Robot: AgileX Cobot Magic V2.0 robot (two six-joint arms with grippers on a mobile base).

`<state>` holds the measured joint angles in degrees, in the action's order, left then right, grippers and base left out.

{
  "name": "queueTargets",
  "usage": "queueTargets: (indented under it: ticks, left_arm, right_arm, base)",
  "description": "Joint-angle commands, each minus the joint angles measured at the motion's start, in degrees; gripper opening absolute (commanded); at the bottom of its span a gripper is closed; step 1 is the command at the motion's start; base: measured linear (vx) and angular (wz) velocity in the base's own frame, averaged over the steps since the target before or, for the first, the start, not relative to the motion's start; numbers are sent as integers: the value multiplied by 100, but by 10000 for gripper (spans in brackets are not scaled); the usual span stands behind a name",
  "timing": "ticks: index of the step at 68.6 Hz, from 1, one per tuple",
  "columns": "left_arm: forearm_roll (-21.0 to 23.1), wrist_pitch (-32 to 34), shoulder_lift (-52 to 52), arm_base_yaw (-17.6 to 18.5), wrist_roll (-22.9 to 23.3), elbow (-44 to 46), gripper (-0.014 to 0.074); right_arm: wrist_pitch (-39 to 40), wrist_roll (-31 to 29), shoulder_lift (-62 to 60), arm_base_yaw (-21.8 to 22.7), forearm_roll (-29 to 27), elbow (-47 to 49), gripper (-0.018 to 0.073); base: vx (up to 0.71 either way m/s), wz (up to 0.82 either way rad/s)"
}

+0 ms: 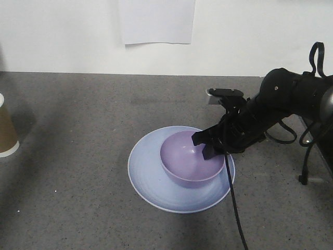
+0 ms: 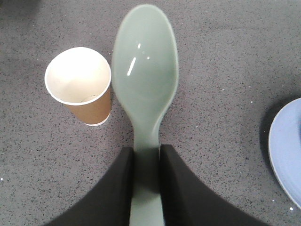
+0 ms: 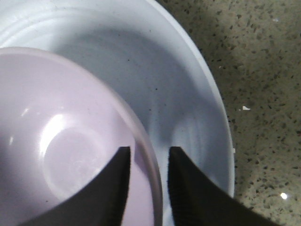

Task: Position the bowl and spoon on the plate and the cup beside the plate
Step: 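Lower the lavender bowl onto the plate center with the right gripper, then open the right gripper and raise it away from the bowl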

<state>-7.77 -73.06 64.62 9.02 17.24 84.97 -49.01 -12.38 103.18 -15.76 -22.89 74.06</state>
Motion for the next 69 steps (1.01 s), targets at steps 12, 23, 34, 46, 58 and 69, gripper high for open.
queueTargets:
  ticks: [12,23,34,46,58,69]
  left_arm:
    - [-39,164,-91,40,10,131,-6]
    - [-39,164,-91,40,10,131,-6]
    - [-39,164,-91,40,10,131,-6]
    - [-39,164,-91,40,10,131,-6]
    - [-39,164,-91,40,10,131,-6]
    - [12,164,-91,40,10,131,-6]
  right_arm:
    - [175,-9,-329,4,-113,154,501]
    - [182,-9,-425,4,-113,154,557]
    - [195,-9,-648,17,-107,154,556]
    - [73,-9,-1089,290,-101,154,556]
    - [-343,-36,-1746,878,42,154,540]
    - [-622,-48,-2484,1215,162,154,510]
  base:
    - [0,0]
    - [0,0]
    - [0,0]
    - [0,0]
    - [0,0]
    - [0,0]
